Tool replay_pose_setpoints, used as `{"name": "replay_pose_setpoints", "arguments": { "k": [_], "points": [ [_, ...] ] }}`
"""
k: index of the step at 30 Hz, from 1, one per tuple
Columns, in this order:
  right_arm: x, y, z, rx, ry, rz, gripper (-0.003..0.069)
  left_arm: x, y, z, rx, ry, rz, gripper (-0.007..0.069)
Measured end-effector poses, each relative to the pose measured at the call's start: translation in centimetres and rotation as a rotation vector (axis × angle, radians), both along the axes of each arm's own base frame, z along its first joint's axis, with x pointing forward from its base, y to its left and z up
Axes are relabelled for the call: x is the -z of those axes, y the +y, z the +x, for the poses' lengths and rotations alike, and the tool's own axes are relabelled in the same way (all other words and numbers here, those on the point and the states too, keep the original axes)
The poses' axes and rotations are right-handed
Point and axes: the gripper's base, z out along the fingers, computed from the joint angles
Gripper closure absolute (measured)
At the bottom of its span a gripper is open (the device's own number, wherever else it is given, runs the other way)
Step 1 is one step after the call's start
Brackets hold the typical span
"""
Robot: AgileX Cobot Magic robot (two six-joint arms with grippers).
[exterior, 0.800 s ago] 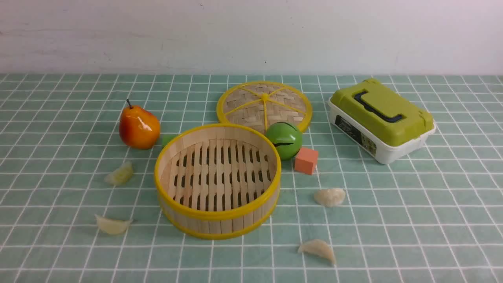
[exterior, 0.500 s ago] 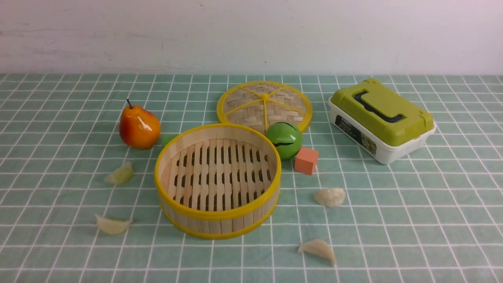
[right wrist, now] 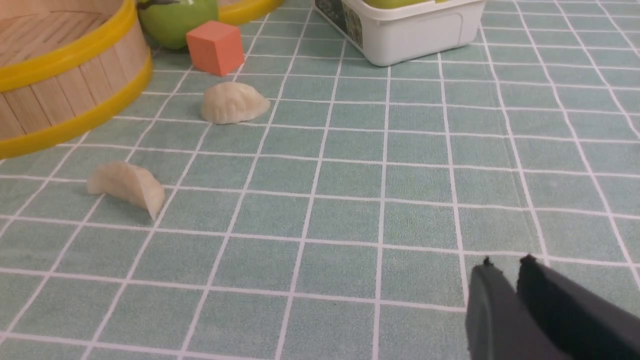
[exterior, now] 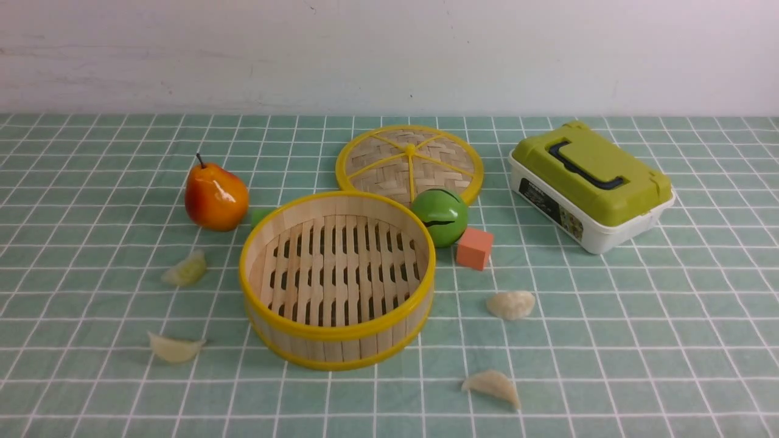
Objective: Put the dumplings into the steamer on the table with the blue tablecloth.
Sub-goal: 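Reach for and grasp a dumpling on the table with the left gripper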
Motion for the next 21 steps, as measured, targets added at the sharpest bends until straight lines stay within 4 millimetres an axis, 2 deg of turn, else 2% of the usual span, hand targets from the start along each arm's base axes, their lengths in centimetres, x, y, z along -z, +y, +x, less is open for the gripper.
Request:
{"name": "replay_pose_setpoints", "arguments": {
  "k": [15, 21],
  "points": [
    [0.0, 0.0, 0.0, 0.0, 0.0, 0.0, 0.0566, -0.01, 0.06, 0.0, -0.001, 0.0, 0.017, 0.0387],
    [-0.14, -0.01, 0.06, 0.003, -0.02, 0.003, 0.0564, -0.1, 0.39, 0.06, 0.003, -0.015, 0.137, 0.0387]
  ]
}}
